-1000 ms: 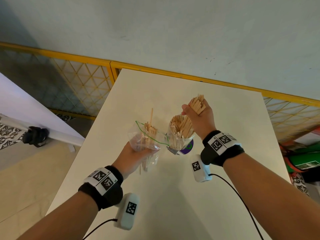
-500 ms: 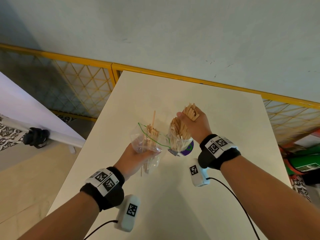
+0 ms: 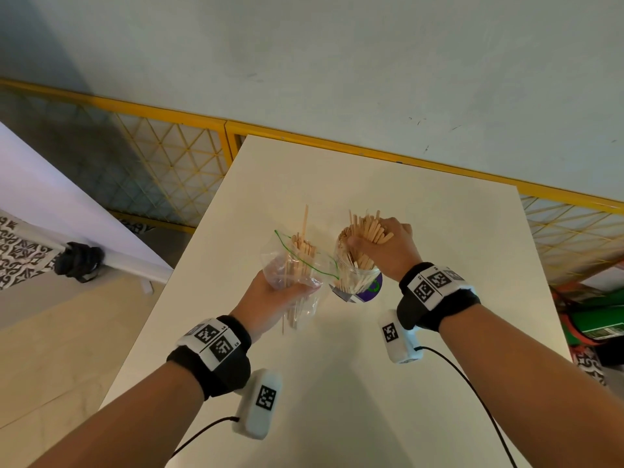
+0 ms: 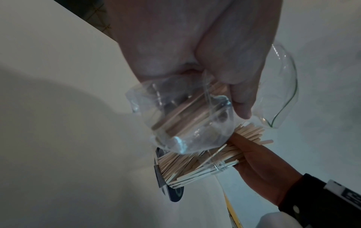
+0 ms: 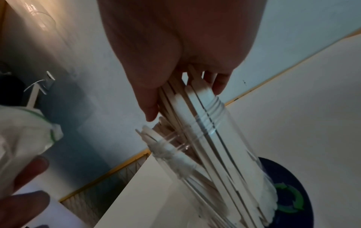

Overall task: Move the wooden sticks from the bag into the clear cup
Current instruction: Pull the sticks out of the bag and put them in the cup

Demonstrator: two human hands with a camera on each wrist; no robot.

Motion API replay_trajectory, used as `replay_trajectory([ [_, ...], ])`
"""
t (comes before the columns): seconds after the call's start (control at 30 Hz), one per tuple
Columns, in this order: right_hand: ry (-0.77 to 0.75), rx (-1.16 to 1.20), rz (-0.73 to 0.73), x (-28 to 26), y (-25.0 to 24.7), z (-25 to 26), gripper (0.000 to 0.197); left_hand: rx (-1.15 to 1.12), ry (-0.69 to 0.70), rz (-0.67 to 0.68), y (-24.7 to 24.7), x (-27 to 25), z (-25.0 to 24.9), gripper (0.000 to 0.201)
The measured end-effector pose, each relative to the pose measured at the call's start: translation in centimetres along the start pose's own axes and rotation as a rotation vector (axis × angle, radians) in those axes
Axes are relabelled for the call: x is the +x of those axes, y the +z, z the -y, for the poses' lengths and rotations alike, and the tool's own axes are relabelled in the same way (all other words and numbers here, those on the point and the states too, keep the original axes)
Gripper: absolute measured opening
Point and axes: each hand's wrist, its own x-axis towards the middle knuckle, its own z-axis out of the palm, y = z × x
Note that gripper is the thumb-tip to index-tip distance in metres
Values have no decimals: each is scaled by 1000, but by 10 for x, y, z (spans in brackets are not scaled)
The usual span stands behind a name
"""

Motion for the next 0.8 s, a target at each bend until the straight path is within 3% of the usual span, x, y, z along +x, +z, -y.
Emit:
replay_trajectory([
  [0.17,-27,191,-79,-6,3,5,38,9,12,1,1,2,-7,24],
  [0.3,-87,159,-124,-6,7,3,29,19,15,12,2,3,-9,22],
  [0.43,-141,130,-135,-2,2,2,58,18,15,8,4,5,-13,25],
  [0.63,-62,-2,-65,3,4,-8,45,4,1,-12,3,5,-12,39],
  [0.8,-126,82,-122,1,6,-7,62,-17,4,-10,3,4,-11,34],
])
